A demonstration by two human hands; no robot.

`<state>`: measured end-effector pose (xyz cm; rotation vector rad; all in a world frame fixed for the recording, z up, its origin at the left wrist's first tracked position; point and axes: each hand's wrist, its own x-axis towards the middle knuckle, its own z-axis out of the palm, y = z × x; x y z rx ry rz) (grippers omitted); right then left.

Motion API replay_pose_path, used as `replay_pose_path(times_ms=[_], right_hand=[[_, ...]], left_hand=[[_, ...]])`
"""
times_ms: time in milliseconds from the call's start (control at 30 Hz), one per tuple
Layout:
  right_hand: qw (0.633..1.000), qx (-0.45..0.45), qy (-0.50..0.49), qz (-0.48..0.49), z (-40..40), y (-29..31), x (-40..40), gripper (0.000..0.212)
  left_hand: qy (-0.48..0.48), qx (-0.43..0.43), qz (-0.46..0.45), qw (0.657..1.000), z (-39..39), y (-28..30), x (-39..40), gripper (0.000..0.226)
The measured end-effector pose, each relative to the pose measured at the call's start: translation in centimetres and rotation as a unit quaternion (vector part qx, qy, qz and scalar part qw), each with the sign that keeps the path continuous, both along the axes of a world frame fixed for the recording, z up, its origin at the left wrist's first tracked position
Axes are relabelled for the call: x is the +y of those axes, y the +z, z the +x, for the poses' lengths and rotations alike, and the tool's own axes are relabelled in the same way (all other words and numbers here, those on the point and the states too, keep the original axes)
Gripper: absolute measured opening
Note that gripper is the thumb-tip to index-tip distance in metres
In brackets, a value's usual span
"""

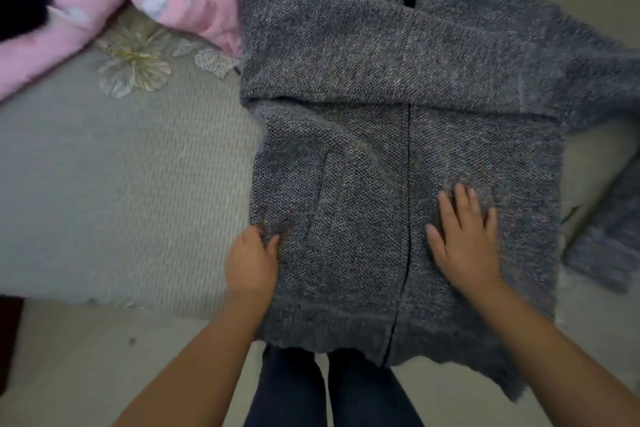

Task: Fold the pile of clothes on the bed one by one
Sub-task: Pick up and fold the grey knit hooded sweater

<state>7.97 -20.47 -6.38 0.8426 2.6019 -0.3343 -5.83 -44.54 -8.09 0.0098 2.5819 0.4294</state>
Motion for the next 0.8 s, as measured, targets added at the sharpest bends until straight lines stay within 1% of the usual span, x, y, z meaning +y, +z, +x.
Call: replay_pose_path(times_ms=[67, 100, 133, 233, 267, 333, 367, 400, 467, 500, 533, 567, 633, 700, 733, 800], right_hand=[[0.998, -0.051, 0.034, 0.013, 1.4, -0.1, -2.0, 0.092], [0.996, -0.073, 0.038, 0.026, 2.0, -0.3, -2.7, 0.097], [0.995, -0.088, 0.034, 0.040, 2.5, -0.5, -3.2, 0.095], [0.990, -0.130, 0.023, 0.055, 4.1, -0.6, -4.8, 0.065], [0.987, -0.148, 0.026, 0.050, 4.7, -0.6, -5.2, 0.061], [0.983, -0.175, 0.029, 0.035, 6.1, -0.4, -5.9, 0.060], [0.983, -0.178, 0.036, 0.030, 6.7, -0.2, -6.2, 0.060], [0.984, -0.169, 0.044, 0.024, 7.4, 0.2, -6.5, 0.061], [0.994, -0.103, 0.034, 0.009, 8.8, 1.1, -7.0, 0.070], [0.998, -0.063, -0.001, 0.007, 9.4, 1.5, -6.9, 0.071], [0.998, -0.043, -0.045, 0.014, 10.1, 1.8, -6.7, 0.065], [0.995, -0.046, -0.083, 0.021, 10.9, 1.7, -6.4, 0.060], [0.986, -0.115, -0.117, 0.010, 12.6, 1.2, -5.3, 0.061], [0.978, -0.186, -0.093, -0.008, 13.5, 0.8, -4.5, 0.062], [0.978, -0.192, -0.081, -0.012, 13.7, 0.7, -4.2, 0.062], [0.984, -0.163, -0.068, -0.020, 14.0, 0.7, -3.8, 0.060]], left_hand=[[-0.011, 0.021, 0.046, 0.999, 0.0, 0.2, -0.3, 0.026], [-0.015, 0.037, 0.076, 0.996, 0.0, 0.4, -0.9, 0.023], [-0.024, 0.051, 0.098, 0.994, 0.1, 0.6, -1.7, 0.020], [-0.062, 0.062, 0.103, 0.991, 1.2, 1.2, -5.7, 0.010], [-0.062, 0.054, 0.096, 0.992, 1.7, 1.3, -6.8, 0.009], [-0.048, 0.027, 0.079, 0.995, 2.6, 1.2, -8.4, 0.011], [-0.037, 0.015, 0.072, 0.997, 2.8, 1.1, -8.8, 0.006], [-0.025, 0.007, 0.062, 0.998, 3.0, 0.9, -9.0, 0.006], [-0.030, 0.020, 0.050, 0.998, 3.4, 0.6, -9.3, 0.018], [-0.044, 0.037, 0.049, 0.997, 3.6, 0.6, -9.2, 0.021], [-0.054, 0.052, 0.051, 0.996, 4.0, 0.7, -9.1, 0.024], [-0.061, 0.066, 0.053, 0.995, 4.3, 1.0, -8.8, 0.028], [-0.103, 0.101, 0.051, 0.988, 5.0, 1.6, -7.9, 0.039], [-0.185, 0.125, 0.056, 0.973, 5.8, 2.2, -6.4, 0.046], [-0.234, 0.131, 0.059, 0.961, 6.2, 2.4, -5.4, 0.046], [-0.325, 0.114, 0.069, 0.936, 6.8, 2.7, -2.9, 0.043]])
